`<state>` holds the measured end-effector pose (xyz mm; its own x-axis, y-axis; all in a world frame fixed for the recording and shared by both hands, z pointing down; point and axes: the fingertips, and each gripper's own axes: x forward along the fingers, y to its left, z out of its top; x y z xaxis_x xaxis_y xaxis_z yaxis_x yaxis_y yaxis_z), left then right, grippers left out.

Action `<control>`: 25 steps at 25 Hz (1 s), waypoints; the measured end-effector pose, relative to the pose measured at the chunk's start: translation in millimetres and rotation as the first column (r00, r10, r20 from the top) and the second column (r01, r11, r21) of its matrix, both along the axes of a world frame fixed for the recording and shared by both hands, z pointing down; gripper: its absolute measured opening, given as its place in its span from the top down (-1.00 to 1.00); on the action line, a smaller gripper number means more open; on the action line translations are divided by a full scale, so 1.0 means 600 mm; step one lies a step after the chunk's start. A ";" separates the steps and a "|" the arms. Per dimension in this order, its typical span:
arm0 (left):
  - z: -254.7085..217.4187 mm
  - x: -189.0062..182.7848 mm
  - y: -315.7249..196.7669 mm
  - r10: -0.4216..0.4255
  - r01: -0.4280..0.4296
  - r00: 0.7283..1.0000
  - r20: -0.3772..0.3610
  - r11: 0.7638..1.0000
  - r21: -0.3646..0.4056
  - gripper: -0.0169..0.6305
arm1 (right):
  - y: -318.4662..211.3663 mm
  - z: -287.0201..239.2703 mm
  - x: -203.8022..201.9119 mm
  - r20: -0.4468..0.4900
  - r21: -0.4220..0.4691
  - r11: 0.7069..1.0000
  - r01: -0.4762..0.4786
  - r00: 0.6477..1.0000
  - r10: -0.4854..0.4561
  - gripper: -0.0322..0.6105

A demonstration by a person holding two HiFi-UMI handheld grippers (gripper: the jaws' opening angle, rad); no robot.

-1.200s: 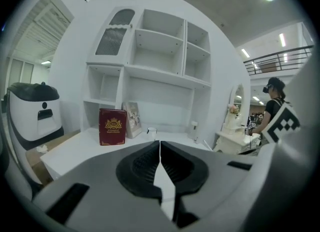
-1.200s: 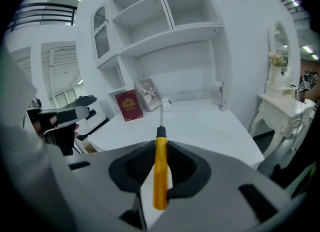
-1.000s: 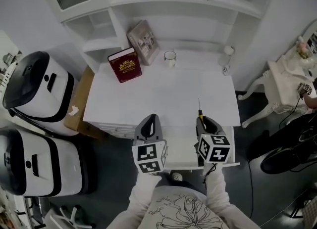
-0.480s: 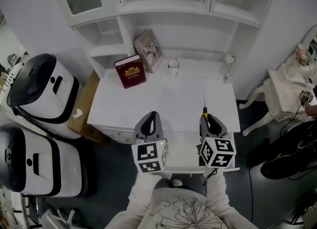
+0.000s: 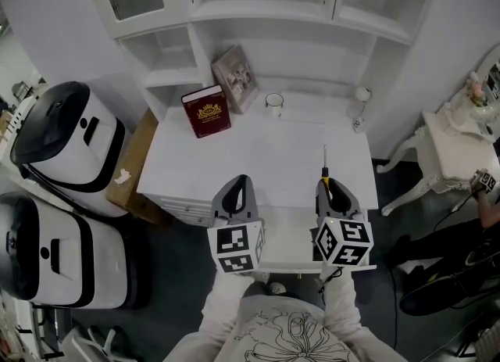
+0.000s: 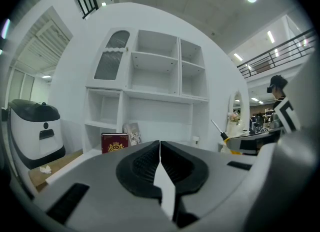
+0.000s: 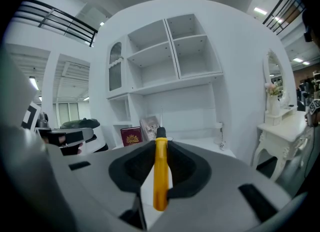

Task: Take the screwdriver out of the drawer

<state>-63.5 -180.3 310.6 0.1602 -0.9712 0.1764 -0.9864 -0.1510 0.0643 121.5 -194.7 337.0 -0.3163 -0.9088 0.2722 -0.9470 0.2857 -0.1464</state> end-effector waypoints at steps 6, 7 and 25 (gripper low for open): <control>0.005 0.003 0.001 0.006 -0.006 1.000 -0.004 1.000 -0.009 0.92 | 0.001 0.003 0.002 -0.002 -0.007 1.000 -0.002 1.000 0.002 0.68; 0.005 0.004 0.001 0.008 -0.008 1.000 -0.004 1.000 -0.009 0.92 | 0.000 0.003 0.003 -0.002 -0.007 1.000 -0.003 1.000 0.003 0.68; 0.013 0.001 0.001 0.018 -0.018 1.000 -0.008 1.000 -0.021 0.92 | 0.002 0.007 0.003 0.003 -0.016 1.000 -0.007 1.000 0.007 0.68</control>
